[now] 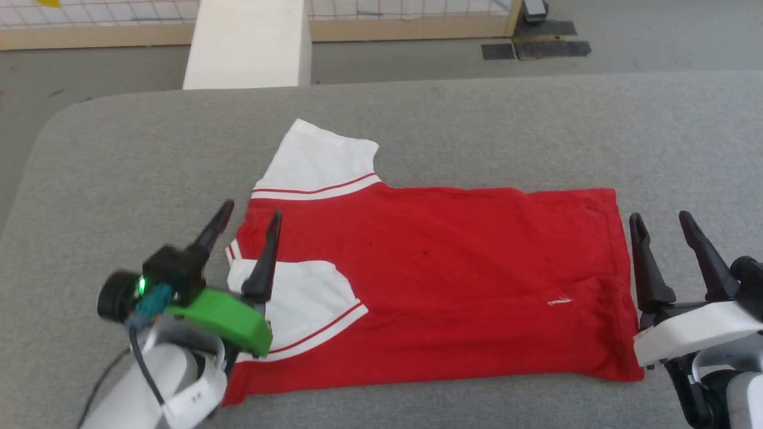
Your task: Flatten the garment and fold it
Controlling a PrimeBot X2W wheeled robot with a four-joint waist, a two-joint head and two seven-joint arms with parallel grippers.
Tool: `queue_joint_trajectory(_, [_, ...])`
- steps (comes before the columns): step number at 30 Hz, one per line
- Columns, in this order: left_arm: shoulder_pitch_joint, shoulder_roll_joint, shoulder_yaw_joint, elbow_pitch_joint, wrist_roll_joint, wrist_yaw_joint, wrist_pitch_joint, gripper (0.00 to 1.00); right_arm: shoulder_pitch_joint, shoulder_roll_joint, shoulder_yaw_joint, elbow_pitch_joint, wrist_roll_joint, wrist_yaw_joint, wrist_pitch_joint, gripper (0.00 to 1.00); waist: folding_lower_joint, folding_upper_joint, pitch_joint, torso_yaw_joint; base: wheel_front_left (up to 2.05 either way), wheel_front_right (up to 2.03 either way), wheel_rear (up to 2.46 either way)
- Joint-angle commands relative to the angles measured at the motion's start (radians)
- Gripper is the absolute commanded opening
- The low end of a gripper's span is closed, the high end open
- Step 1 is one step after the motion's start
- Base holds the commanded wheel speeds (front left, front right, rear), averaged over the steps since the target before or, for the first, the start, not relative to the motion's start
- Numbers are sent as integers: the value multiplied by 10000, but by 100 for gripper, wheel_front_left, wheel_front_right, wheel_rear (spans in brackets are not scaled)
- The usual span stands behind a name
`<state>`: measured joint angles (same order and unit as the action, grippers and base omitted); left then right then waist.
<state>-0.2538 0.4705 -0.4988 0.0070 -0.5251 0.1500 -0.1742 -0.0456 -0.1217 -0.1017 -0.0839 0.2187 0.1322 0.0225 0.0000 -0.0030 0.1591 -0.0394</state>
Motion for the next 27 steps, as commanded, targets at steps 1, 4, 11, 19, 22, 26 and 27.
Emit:
queue_joint_trajectory(1, [-480, 142, -39, 39, 148, -132, 217, 100, -115, 95, 15, -1, -141, -15, -169, 100, 0, 30, 339, -349, 0, 0, 0])
queue_joint_trajectory(4, [-1343, 417, -163, 210, 316, -393, 960, 100, -242, 270, 58, -64, -211, -15, -311, 100, 0, 30, 679, -677, 0, 0, 0])
queue_joint_trajectory(11, [-4116, 1301, -373, 1293, 344, -1545, 3700, 100, -642, 528, 426, -317, -369, -15, -393, 100, 0, 30, 1780, -1673, 0, 0, 0])
queue_joint_trajectory(19, [-7165, 2045, -683, 3499, -313, -2655, 6926, 100, -1030, 679, 1021, -131, -146, -15, -695, 100, 0, 30, 2817, -2779, 0, 0, 0])
queue_joint_trajectory(22, [-8013, 2117, -732, 4303, -866, -2737, 8191, 100, -1137, 699, 1280, 45, -45, -15, -847, 100, 0, 30, 3094, -3116, 0, 0, 0])
queue_joint_trajectory(26, [-8771, 2308, -902, 5064, -1306, -2772, 9785, 100, -1212, 709, 1477, 237, 177, -15, -1074, 100, 0, 30, 3405, -3451, 0, 0, 0])
queue_joint_trajectory(27, [-8881, 2362, -909, 5234, -1377, -2750, 10136, 100, -1222, 710, 1516, 279, 232, -15, -1123, 100, 0, 30, 3456, -3510, 0, 0, 0])
